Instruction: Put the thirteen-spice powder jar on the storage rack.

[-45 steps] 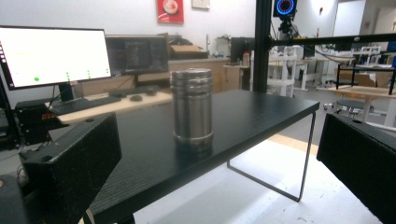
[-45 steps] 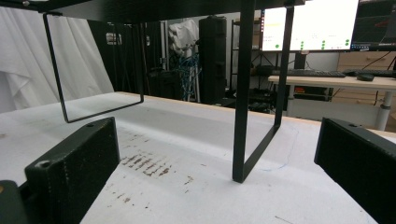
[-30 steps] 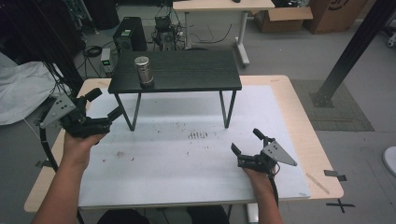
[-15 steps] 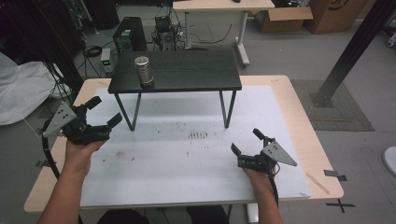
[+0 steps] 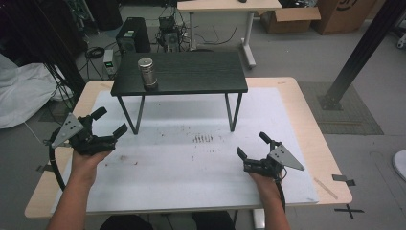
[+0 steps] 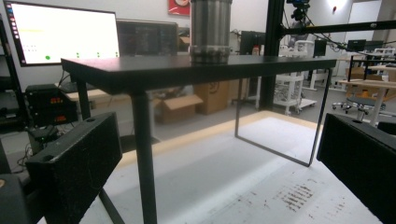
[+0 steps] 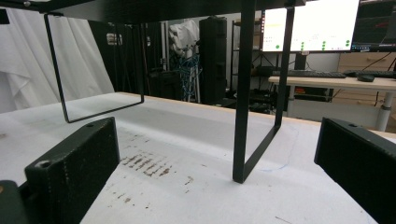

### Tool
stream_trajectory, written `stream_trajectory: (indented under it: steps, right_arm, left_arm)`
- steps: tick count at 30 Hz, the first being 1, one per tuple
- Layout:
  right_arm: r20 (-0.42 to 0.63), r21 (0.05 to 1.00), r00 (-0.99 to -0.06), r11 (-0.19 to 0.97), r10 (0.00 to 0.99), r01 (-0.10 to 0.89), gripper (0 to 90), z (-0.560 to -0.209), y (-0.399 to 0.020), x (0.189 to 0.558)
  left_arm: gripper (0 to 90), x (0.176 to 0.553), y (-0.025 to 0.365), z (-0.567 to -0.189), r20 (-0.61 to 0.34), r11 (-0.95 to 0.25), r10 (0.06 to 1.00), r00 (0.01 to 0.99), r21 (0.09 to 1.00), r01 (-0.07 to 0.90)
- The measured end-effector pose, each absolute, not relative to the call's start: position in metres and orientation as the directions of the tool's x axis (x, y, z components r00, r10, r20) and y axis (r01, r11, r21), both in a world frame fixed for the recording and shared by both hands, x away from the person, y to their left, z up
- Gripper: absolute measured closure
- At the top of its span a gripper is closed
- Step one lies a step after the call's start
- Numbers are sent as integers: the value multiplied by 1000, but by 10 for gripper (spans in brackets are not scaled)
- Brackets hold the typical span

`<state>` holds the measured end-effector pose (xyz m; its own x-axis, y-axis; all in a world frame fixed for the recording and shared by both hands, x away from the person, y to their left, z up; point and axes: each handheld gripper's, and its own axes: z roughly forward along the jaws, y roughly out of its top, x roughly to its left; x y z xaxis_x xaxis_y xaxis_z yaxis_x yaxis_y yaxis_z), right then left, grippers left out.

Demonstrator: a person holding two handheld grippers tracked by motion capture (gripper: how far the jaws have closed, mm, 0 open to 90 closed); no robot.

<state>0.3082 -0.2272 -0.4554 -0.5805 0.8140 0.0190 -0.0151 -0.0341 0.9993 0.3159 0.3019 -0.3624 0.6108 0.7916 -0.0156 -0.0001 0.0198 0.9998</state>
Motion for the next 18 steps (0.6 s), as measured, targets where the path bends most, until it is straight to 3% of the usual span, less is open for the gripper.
stream_trajectory:
  steps: [18]
  right_arm:
    - [19,999,-582,-33,813,-14,0,-455,-227,308]
  left_arm:
    - [4,311,301,-394,-49,55,807,589,998,8]
